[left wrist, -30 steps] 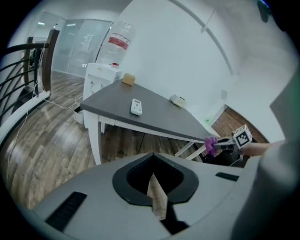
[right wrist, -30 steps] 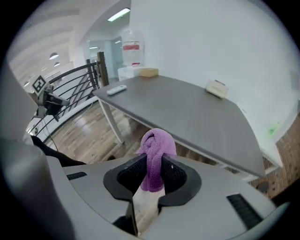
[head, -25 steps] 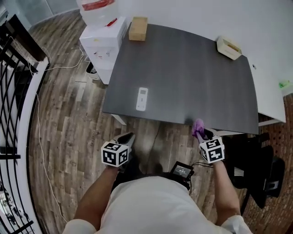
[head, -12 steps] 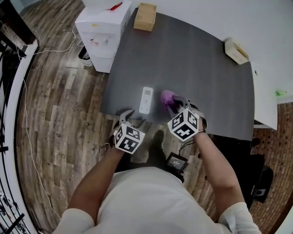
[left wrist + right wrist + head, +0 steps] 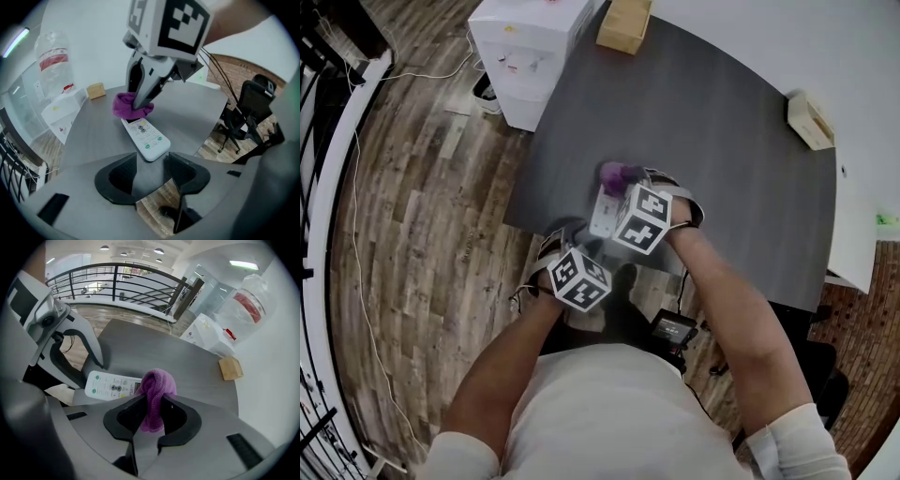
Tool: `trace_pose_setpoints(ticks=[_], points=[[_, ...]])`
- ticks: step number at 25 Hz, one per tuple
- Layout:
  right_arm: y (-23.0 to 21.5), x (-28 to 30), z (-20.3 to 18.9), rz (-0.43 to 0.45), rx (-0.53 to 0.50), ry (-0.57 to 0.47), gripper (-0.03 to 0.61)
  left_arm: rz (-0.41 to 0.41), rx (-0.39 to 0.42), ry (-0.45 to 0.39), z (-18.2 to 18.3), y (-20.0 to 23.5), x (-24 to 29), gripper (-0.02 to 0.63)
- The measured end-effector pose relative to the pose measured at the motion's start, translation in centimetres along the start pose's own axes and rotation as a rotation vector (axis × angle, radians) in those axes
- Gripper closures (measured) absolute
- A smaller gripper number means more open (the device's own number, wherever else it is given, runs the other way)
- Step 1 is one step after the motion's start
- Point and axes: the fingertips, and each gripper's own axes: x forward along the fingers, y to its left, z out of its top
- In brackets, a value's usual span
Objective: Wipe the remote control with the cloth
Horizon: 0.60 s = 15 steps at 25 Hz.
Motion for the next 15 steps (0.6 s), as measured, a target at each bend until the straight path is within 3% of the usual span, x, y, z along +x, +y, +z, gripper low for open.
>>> trace_pose_setpoints(ticks=[10, 15], points=[[4.8, -1.5, 1.1, 0.114, -0.079, -0.018, 0.489, -0.056, -0.004, -0.003, -0.1, -0.2, 0.3, 0.416], [6.7, -2.7, 1.2, 0.149, -0.070, -0.021, 0.489, -0.063, -0.024, -0.004, -0.2, -0.2, 0.2, 0.416]])
